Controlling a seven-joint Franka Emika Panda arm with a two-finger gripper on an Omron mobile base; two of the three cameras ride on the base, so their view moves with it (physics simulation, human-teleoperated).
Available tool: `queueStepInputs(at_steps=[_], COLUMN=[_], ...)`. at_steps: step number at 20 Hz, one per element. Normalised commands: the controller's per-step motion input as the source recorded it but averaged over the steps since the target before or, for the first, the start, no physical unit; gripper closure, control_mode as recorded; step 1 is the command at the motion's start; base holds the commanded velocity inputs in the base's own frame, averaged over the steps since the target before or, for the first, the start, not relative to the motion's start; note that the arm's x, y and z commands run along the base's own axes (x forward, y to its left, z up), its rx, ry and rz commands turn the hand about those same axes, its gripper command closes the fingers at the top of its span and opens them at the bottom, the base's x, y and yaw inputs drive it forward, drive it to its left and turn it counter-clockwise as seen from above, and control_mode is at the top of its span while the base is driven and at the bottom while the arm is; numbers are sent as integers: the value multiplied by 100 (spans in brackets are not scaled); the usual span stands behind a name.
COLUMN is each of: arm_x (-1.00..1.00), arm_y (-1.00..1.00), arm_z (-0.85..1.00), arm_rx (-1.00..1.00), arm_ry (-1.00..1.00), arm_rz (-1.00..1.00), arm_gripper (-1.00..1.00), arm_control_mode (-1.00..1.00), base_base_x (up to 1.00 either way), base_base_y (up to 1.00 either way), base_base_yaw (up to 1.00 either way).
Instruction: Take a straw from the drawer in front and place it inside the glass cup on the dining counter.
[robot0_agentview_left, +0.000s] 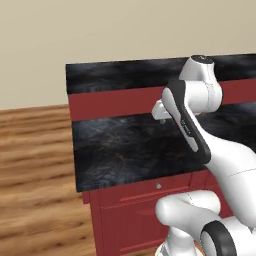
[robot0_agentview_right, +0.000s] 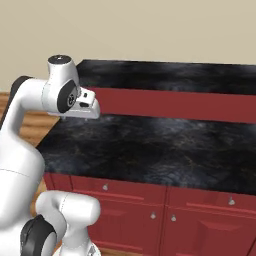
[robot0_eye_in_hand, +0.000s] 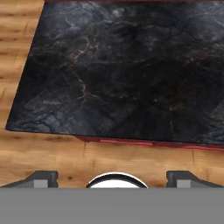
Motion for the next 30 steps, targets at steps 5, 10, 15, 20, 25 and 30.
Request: queueStepInputs(at_steps=[5,10,15,20,25,30], arm_x=[0,0,0,0,0,0], arm_y=[0,0,0,0,0,0], arm_z=[0,0,0,0,0,0], arm_rx=[0,0,0,0,0,0], arm_ry=[0,0,0,0,0,0], arm_rz=[0,0,0,0,0,0], arm_gripper=[-100,-100,-100,-100,-100,-100], arm_control_mode=[100,100,100,100,100,100], base_base_x=[-8,-11,-7,-5,-10,-37], base_base_y=[85,79,59,29,32,31], base_base_yaw=[-31,-42,-42,-38,-40,-38])
